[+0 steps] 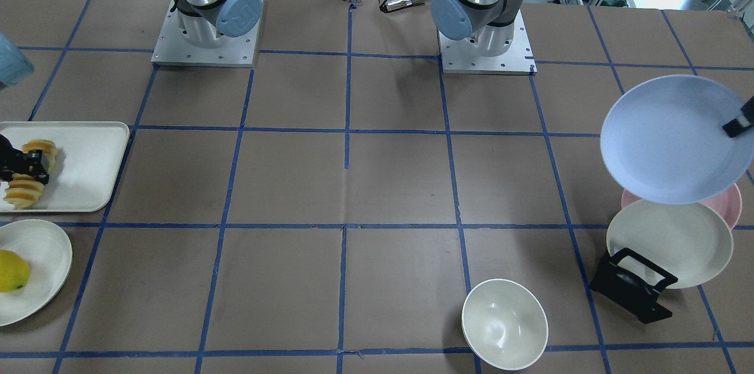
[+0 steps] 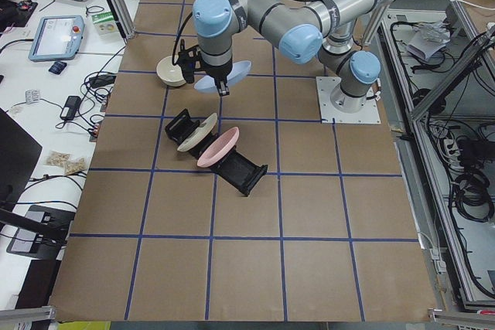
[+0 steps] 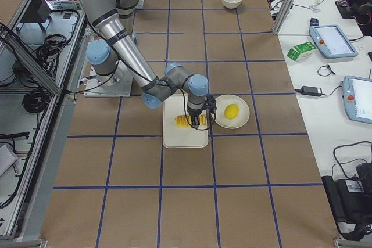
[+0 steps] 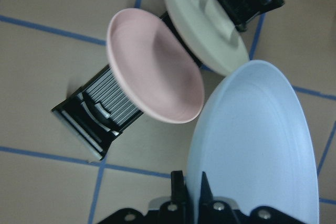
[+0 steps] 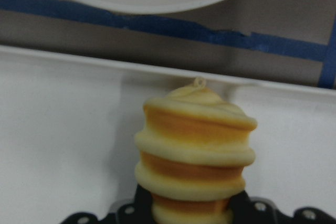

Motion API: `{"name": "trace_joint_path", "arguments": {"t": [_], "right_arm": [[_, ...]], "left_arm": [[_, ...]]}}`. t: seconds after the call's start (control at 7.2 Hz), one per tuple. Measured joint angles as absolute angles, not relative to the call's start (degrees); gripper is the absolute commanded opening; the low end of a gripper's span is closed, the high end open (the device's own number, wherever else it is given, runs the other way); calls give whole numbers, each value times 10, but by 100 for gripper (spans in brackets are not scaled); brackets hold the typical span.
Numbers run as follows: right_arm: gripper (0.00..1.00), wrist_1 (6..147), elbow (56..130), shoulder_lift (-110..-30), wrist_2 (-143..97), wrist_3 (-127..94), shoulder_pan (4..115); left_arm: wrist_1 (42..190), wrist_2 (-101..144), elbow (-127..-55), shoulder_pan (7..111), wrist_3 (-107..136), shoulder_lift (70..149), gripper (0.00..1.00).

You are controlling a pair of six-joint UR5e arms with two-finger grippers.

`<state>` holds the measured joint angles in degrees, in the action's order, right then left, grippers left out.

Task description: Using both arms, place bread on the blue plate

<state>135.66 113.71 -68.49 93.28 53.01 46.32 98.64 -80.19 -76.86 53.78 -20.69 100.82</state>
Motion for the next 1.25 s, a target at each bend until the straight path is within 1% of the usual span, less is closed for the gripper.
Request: {"name": "trace_joint_path", "arguments": {"t": [0.28, 0.69, 0.97, 1.25], "right_arm": [[0, 1336, 1121, -691, 934, 530, 464], [0, 1254, 1088, -728, 933, 507, 469], [0, 1225, 1077, -743, 930, 494, 475], [0, 1193, 1075, -776, 930, 468, 508]], "left_arm": [[903, -767, -825, 655, -86, 1006, 0], [695, -702, -925, 812, 101, 1019, 0], [551, -659, -1005, 881, 177, 1037, 0], [404, -648, -1092, 909, 208, 1059, 0]]}}
